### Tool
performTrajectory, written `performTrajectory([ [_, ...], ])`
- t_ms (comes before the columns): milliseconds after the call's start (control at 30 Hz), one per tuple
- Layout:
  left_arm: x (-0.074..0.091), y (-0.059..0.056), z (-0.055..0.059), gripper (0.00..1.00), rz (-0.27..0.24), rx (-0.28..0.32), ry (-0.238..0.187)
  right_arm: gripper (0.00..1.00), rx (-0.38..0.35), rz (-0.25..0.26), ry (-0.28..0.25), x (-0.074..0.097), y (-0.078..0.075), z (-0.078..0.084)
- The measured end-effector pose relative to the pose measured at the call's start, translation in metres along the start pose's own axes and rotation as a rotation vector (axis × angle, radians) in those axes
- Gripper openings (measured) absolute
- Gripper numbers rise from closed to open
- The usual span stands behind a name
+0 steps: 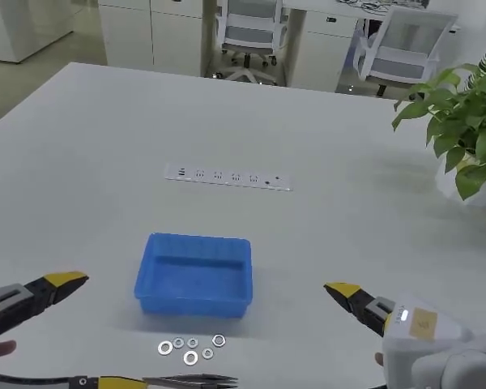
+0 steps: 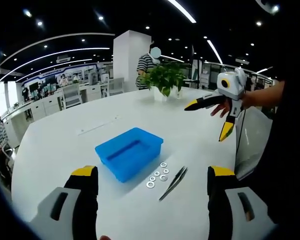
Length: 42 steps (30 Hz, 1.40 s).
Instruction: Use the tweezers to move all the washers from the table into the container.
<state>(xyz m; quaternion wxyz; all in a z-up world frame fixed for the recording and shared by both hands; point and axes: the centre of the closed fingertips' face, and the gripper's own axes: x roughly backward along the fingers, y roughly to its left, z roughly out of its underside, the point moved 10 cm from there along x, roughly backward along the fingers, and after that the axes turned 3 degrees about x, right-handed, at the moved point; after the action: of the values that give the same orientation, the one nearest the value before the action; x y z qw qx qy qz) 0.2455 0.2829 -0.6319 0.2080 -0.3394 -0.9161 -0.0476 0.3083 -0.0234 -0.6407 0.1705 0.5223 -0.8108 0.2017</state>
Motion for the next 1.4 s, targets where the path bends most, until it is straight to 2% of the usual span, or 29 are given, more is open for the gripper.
performTrajectory([
  [867, 0.0015, 0.0009, 0.0013, 0.97, 0.002, -0.005, 0.002, 0.99, 0.007, -0.006, 0.012, -0.0008, 0.0006, -0.0010],
  [1100, 0.0000, 0.0011, 0.0010, 0.93, 0.021, -0.030, 0.001, 0.97, 0.027, -0.019, 0.014, -0.0014, 0.0006, -0.0015],
  [1333, -0.0043, 0.0020, 0.0024, 0.89, 0.045, -0.042, 0.020, 0.91, 0.057, -0.053, 0.013, -0.0046, 0.0004, -0.0016],
  [1400, -0.0060, 0.0026, 0.0042, 0.86, 0.055, -0.051, 0.037, 0.90, 0.063, -0.064, 0.020, -0.0061, 0.0005, -0.0009],
])
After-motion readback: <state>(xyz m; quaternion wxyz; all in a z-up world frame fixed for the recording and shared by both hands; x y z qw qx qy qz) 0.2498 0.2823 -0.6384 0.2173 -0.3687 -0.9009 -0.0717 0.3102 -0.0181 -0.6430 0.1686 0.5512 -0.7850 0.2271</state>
